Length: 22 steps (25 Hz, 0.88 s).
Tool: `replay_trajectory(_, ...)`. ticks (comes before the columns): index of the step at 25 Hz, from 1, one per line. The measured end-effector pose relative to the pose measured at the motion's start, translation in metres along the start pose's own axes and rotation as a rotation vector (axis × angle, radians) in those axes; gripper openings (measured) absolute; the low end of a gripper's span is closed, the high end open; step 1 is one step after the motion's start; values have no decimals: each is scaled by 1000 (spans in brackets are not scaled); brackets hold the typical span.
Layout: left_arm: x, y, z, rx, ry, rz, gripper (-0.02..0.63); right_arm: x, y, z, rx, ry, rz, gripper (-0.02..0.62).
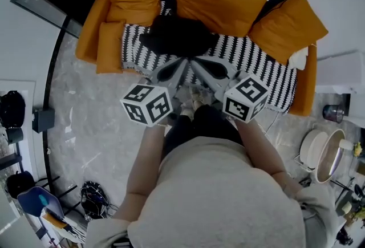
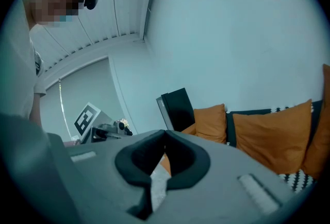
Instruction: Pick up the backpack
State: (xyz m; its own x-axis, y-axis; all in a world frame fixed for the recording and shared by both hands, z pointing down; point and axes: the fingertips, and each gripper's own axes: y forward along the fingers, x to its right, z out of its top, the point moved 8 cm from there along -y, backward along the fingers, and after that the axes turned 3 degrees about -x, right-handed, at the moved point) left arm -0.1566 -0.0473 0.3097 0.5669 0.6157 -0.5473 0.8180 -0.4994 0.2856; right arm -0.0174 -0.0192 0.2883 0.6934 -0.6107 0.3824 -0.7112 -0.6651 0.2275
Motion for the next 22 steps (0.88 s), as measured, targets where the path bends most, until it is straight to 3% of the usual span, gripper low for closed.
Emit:
replay_trajectory(16,-57,87,49,-53,-40,68,8,121,46,54,1,49,13,3)
replay_trajectory(22,-65,131,68,-80,-17,74,8,166,45,65,3,95,-4,3)
